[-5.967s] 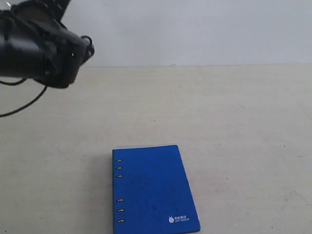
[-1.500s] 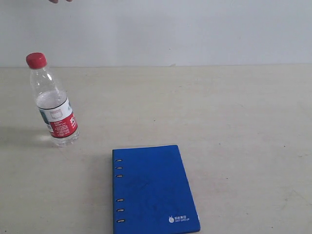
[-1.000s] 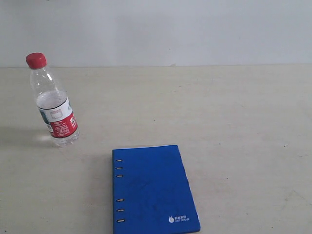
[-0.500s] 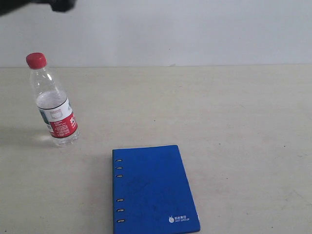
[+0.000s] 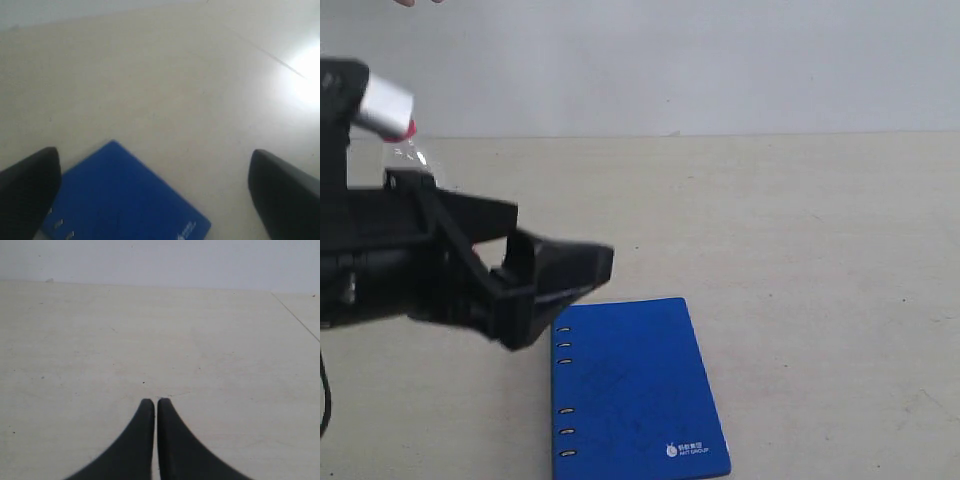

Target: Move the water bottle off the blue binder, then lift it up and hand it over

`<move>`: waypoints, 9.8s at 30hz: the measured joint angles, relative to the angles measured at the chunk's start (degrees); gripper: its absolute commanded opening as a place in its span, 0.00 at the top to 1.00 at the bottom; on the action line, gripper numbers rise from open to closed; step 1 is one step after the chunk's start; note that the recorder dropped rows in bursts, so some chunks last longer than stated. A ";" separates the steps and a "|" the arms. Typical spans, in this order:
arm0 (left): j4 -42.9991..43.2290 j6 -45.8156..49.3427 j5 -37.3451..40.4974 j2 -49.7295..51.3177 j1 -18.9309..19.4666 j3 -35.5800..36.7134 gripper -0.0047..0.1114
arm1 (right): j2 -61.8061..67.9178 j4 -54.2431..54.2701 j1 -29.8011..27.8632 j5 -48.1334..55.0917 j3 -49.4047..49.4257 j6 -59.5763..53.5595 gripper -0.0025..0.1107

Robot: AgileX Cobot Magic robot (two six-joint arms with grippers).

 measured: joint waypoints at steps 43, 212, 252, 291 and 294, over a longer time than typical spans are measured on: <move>-2.79 2.27 6.66 23.81 0.00 3.92 0.92 | 0.09 -4.32 0.00 -21.79 0.00 1.50 0.98; -75.45 63.88 19.39 36.49 9.50 -7.91 0.92 | 96.63 9.71 28.38 -3.07 -43.60 -1.73 0.98; -76.84 70.84 20.48 39.85 3.82 -9.99 0.92 | 106.72 82.12 27.03 13.04 -46.19 -69.87 0.54; -79.87 71.54 11.84 38.67 3.40 -7.83 0.92 | 106.09 84.91 28.62 29.13 -47.49 -66.20 0.52; -79.87 71.78 11.49 38.67 3.40 -7.83 0.92 | 106.09 84.69 28.62 29.13 -47.63 -65.20 0.53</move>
